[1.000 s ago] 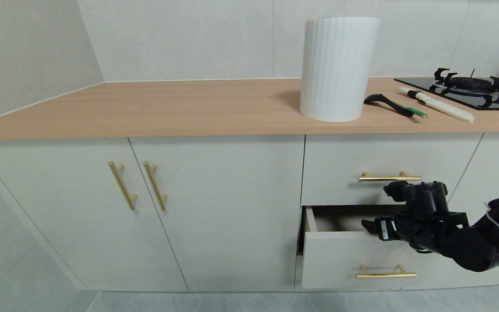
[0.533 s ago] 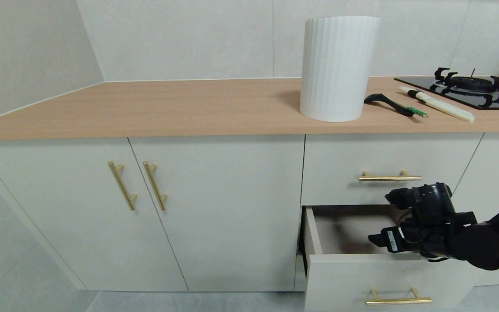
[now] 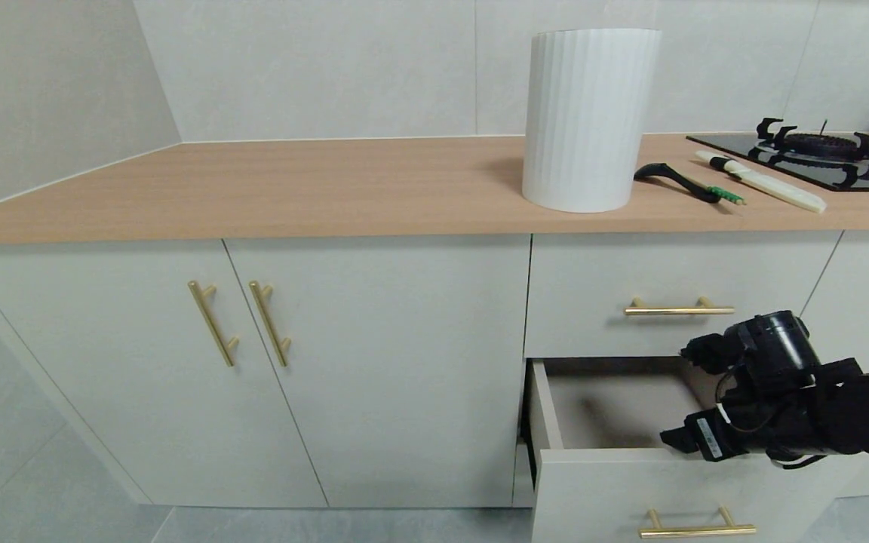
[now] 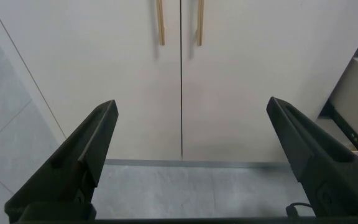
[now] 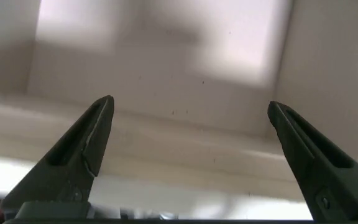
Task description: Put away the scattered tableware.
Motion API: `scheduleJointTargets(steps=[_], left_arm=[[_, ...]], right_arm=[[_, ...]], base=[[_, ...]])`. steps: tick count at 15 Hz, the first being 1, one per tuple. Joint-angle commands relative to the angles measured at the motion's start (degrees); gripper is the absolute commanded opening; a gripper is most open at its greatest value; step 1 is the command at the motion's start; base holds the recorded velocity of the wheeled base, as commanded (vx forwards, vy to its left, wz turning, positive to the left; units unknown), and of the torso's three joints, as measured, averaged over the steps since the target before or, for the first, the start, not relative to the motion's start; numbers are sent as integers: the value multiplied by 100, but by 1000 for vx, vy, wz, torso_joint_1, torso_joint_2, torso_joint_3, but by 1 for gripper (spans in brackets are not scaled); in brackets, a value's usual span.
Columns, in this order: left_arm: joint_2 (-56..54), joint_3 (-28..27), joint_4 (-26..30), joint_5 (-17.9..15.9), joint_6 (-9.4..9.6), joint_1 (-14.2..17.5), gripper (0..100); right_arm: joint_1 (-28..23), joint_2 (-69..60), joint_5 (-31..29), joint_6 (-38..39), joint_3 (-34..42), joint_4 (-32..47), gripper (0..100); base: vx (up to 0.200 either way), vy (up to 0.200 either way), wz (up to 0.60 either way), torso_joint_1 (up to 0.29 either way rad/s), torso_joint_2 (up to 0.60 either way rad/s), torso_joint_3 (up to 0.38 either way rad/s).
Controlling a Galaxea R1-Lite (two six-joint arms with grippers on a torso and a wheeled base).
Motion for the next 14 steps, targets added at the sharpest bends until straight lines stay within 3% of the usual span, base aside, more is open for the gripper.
scheduleJointTargets(steps=[1, 4, 10, 14], left_arm=[[0, 0, 0, 1, -8, 0, 100], [0, 0, 0, 1, 1, 0, 100], [0, 0, 0, 1, 1, 0, 100], [0, 0, 0, 1, 1, 0, 100]], right_arm=[[68, -292, 6, -145, -16, 313, 100], [77, -521, 6, -628, -7, 1122, 100], [569, -829, -38, -1041, -33, 2950, 100], [657, -829, -100, -1041, -69, 3117, 100]], base=[[0, 0, 0, 0, 0, 0], [0, 0, 0, 0, 0, 0], [0, 0, 0, 0, 0, 0], [0, 0, 0, 0, 0, 0]])
